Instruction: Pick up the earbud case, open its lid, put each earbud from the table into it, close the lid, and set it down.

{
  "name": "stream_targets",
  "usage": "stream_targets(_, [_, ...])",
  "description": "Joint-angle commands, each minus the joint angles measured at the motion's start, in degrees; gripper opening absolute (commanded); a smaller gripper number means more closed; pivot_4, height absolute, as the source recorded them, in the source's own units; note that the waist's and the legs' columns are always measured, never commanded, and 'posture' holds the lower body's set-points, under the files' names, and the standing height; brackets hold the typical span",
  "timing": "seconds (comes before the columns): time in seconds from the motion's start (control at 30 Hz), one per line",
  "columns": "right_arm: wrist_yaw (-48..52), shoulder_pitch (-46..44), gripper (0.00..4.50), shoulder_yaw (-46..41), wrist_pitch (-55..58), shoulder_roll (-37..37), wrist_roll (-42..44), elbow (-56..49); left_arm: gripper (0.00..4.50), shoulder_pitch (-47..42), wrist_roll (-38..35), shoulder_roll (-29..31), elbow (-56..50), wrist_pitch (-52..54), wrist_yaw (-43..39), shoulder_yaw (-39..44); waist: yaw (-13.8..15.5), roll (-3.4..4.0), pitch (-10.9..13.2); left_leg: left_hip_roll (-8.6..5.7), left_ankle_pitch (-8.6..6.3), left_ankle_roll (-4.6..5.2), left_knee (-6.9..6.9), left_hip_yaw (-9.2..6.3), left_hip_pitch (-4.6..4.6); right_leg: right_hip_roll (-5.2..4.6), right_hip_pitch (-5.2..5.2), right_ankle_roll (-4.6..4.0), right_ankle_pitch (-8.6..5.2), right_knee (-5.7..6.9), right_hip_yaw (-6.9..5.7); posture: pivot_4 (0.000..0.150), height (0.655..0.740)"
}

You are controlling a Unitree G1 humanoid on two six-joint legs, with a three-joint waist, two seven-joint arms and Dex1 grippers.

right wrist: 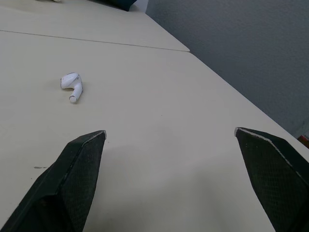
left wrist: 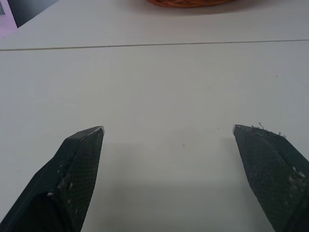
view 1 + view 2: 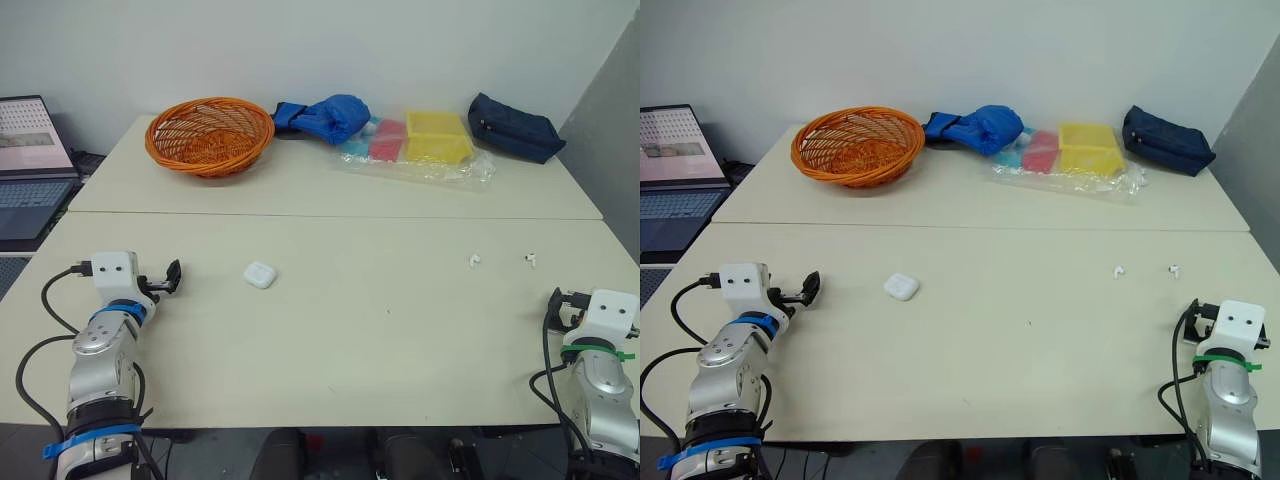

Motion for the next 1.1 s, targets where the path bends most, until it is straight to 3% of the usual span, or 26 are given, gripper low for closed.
stream_targets(0.03, [-0.7,0.52,4.5,-1.0,-0.78,-0.52,0.01,-2.59,4.48,-0.79,0.28,1.04,-1.69,-0.3,0.02,0.04,0.0,0.0,0.0,0.0,0.0,0.0,0.0,0.0,0.0,0.0,0.0,0.0,0.0,0.0,0.0,0.15,0.74])
stream_targets(0.43, [-0.07,1.44,4.5,1.31,-0.11,0.01,-0.79,-6.11,4.48,-0.15,-0.92,1.21,-5.59,1.21,-3.59,-0.8,0.0,0.0,0.0,0.01,0.0,0.0,0.0,-0.01,0.0,0.0,0.0,0.0,0.0,0.0,-0.01,0.15,0.74])
stream_targets(0.67, [2.79,0.65,4.5,4.01,-0.4,-1.23,-0.35,-7.99,4.48,4.04,-5.94,2.26,-14.95,6.42,-9.58,0.31,-0.08,0.01,0.0,0.04,0.0,0.0,0.0,0.0,0.0,-0.02,-0.01,-0.06,0.02,0.0,0.02,0.15,0.74])
stream_targets(0.8, [9.07,-0.77,4.5,7.68,0.55,-2.77,1.64,-11.19,4.48,7.64,-9.62,3.81,-24.63,11.13,-16.04,-2.51,-0.09,0.01,0.0,0.06,0.0,0.0,0.0,-0.02,0.0,-0.02,0.0,-0.03,0.0,0.0,0.02,0.15,0.74])
stream_targets(0.9, [19.93,-4.31,4.5,12.73,3.55,-5.87,6.17,-13.4,4.48,11.39,-10.46,5.91,-31.72,13.3,-20.54,-5.57,-0.25,0.03,0.0,0.06,0.0,0.0,0.0,0.04,0.02,-0.02,0.0,-0.08,-0.03,-0.01,0.09,0.15,0.74])
stream_targets(1.1, [41.23,-11.62,4.5,20.25,10.7,-11.2,18.6,-16.15,4.48,12.99,-11.84,4.35,-34.12,16.74,-20.62,-7.63,-0.04,0.05,0.02,0.16,0.0,0.01,0.01,-0.08,0.03,0.07,0.02,-0.25,-0.16,0.03,-0.06,0.15,0.74])
